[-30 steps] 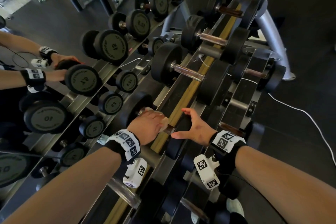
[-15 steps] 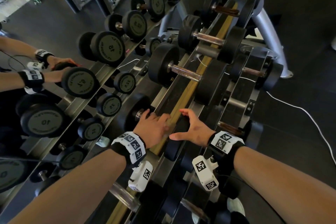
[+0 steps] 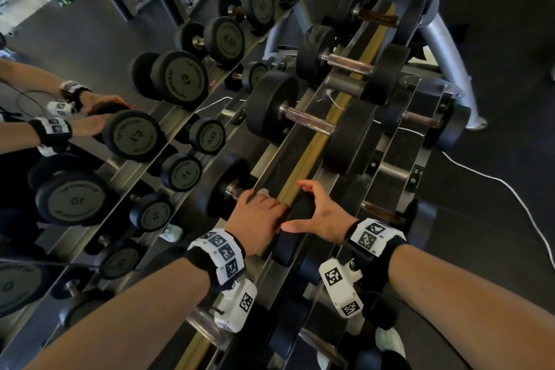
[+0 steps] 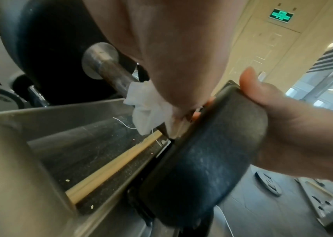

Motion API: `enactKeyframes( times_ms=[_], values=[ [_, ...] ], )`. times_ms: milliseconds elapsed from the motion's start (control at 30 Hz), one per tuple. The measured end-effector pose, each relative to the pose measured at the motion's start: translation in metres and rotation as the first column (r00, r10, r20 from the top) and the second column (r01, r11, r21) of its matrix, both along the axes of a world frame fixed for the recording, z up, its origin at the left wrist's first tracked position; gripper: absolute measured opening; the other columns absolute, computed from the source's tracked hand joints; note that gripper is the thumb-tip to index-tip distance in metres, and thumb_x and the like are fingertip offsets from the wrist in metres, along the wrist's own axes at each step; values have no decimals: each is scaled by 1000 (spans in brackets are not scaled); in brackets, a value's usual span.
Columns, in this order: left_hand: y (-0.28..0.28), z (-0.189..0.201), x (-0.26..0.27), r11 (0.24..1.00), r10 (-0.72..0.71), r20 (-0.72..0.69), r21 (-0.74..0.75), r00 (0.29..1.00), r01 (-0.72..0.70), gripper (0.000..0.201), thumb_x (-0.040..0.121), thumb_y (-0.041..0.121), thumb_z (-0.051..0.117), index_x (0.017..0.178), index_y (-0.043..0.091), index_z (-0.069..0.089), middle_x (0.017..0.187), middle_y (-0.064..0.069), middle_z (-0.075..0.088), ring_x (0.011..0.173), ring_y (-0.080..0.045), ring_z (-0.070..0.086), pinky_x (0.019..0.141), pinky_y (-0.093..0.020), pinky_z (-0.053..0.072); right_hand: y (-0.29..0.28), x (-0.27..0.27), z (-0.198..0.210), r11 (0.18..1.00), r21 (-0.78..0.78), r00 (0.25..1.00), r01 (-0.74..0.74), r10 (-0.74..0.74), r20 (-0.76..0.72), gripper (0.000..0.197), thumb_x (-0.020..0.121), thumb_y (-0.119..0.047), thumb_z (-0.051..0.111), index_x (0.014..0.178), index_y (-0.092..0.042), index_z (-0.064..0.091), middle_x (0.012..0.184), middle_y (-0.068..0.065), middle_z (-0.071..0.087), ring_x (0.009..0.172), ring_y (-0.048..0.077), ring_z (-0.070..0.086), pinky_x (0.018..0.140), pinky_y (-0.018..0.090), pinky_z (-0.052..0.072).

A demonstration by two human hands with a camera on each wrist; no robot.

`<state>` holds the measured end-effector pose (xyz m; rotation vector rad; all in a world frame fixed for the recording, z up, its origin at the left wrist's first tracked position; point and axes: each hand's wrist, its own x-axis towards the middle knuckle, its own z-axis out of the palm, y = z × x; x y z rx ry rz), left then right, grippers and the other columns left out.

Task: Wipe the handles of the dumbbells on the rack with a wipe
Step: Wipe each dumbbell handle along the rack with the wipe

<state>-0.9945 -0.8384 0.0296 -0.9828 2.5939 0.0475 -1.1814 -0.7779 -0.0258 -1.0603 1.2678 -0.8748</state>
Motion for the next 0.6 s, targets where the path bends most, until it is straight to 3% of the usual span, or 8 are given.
enactKeyframes(
  times_ms=[133,233,367,467,533,567,600],
  values=[
    [-23,15,9,996,56,112,-79,992,-47,39,93,36,48,132,38,45,134,9,50,128,-20,43,104,-43,24,-1,0,-2,1000,1,1000,-3,3,-17,108,61,-43,92,146,-35,25,134,-12,36,123,4,39,84,7,33],
    [-30,16,13,981,145,152,-151,978,-122,36,93,34,51,128,33,47,130,4,52,124,-23,47,102,-39,28,-1,0,-3,1000,3,1000,-1,1,3,109,58,-46,92,143,-38,25,129,-17,38,119,-2,42,83,6,36],
    [-14,4,3,995,96,35,-33,995,-95,34,94,32,48,127,37,50,131,9,54,127,-22,46,105,-40,25,-1,1,-5,1000,8,1000,2,-2,1,107,59,-45,92,142,-40,26,125,-23,37,115,-8,42,81,6,37],
    [-7,7,13,997,54,-127,64,990,-46,35,95,27,49,127,39,55,134,17,55,130,-11,45,108,-35,25,-1,1,-4,1000,3,1000,1,-1,-13,109,57,-49,92,143,-39,26,132,-14,37,122,3,41,88,10,36],
    [-21,10,7,983,163,-45,96,986,-158,36,94,18,52,128,30,59,132,7,58,127,-15,47,109,-34,30,-2,0,-4,1000,13,1000,-8,8,-16,112,53,-54,91,143,-41,25,134,-12,37,124,7,41,91,15,38],
    [-31,14,0,952,281,114,92,953,-292,34,94,15,52,127,19,58,127,-3,60,123,-22,51,105,-37,35,-2,0,-4,1000,16,1000,-11,12,-14,113,51,-56,90,143,-41,25,133,-13,37,124,7,42,91,16,39],
    [-36,17,2,919,311,289,154,906,-364,35,95,16,52,129,10,53,127,-13,58,121,-31,51,102,-41,38,-1,0,-3,1000,16,1000,-14,14,-15,114,50,-57,90,143,-42,25,131,-16,37,122,5,42,90,16,39]
  ],
)
